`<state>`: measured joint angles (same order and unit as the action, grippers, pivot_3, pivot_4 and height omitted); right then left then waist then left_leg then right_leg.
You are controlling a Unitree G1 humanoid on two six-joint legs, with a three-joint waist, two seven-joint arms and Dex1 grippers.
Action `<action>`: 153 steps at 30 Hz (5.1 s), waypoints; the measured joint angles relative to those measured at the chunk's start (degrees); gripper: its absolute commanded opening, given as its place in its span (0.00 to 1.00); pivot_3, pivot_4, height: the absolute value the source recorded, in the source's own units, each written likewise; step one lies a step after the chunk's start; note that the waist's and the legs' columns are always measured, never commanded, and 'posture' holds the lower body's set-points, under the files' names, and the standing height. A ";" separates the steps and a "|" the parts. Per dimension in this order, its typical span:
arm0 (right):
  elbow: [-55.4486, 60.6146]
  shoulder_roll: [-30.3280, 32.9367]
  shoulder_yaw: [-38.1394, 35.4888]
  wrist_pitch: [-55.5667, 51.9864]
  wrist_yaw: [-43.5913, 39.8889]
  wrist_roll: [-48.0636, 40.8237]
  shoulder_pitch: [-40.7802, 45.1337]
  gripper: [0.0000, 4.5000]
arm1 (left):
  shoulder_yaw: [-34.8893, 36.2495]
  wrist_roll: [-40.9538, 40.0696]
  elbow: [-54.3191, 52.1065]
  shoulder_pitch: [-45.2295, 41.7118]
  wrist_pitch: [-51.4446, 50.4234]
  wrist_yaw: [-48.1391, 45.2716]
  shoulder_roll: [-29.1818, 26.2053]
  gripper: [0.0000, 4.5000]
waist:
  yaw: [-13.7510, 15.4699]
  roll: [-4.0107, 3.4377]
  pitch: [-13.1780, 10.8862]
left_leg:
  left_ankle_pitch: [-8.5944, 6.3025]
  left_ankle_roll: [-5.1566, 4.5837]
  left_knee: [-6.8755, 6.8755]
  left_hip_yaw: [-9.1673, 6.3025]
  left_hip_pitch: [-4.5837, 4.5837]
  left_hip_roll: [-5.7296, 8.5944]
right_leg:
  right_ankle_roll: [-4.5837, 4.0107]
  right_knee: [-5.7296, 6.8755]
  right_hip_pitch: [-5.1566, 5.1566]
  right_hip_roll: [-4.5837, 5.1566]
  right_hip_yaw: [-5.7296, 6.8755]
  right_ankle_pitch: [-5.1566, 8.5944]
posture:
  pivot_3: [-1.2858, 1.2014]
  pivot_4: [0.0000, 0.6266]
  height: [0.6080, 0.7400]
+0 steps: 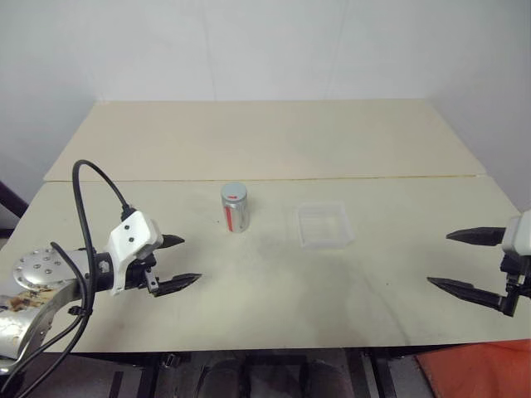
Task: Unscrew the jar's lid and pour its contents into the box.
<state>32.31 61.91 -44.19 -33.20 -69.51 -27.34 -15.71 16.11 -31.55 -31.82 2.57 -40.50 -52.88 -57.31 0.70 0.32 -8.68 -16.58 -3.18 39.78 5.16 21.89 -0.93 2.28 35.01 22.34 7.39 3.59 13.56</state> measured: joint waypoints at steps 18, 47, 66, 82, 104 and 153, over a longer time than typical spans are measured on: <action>-3.97 1.59 8.94 1.45 1.55 0.49 7.34 1.00 | 3.93 -0.14 -3.68 4.01 -1.69 6.26 5.37 1.00 | 0.02 -0.03 0.02 | -0.01 -0.01 0.00 -0.01 -0.03 0.01 | -0.01 0.02 -0.01 0.04 0.00 0.00 | 0.52 0.24 1.00; 3.79 -4.52 15.22 -0.35 11.37 0.06 6.56 1.00 | -17.35 22.50 15.07 -6.20 28.43 29.70 41.60 1.00 | 0.72 -0.01 0.03 | -0.24 -0.43 0.10 -0.07 0.04 0.05 | -0.02 -0.01 -0.08 0.07 0.07 -0.09 | 0.52 0.24 1.00; 4.76 -4.60 13.82 -1.32 13.70 -0.29 5.07 1.00 | -18.35 26.69 30.06 -16.66 35.84 36.05 49.76 1.00 | 1.09 0.01 0.03 | -0.21 -0.39 0.13 -0.07 0.08 0.07 | 0.01 -0.03 -0.07 0.07 0.12 -0.10 | 0.52 0.24 1.00; 5.85 -5.81 11.65 -1.32 14.87 -0.39 3.29 1.00 | -17.72 27.43 39.03 -20.17 41.60 38.39 51.22 0.96 | 1.49 0.01 0.02 | -0.20 -0.37 0.13 -0.08 0.10 0.07 | 0.01 -0.04 -0.06 0.07 0.13 -0.10 | 0.52 0.24 1.00; 7.85 -17.38 17.87 -4.78 27.54 -4.84 17.44 1.00 | -18.28 24.65 40.10 -20.89 44.34 32.26 49.23 0.41 | 0.39 0.03 0.02 | -0.06 -0.12 0.10 -0.12 0.06 0.04 | -0.01 0.00 -0.04 0.05 0.13 -0.11 | 0.52 0.24 1.00; -11.98 -54.23 55.40 7.70 49.51 13.68 37.58 0.62 | -23.79 22.87 29.96 -19.48 39.29 23.90 47.83 0.41 | -0.96 -0.12 0.11 | 0.09 0.10 0.05 -0.12 0.39 0.07 | 0.00 0.18 0.29 -0.12 0.27 -0.13 | 0.52 0.24 1.00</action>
<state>20.33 7.68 11.21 -25.50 -20.00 -13.65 21.86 -7.68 -8.68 -1.85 -16.91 -1.21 -28.98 -9.48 -0.25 0.20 -8.57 -16.49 -3.08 39.83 5.05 22.28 -0.86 2.27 35.18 22.63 7.26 3.86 13.43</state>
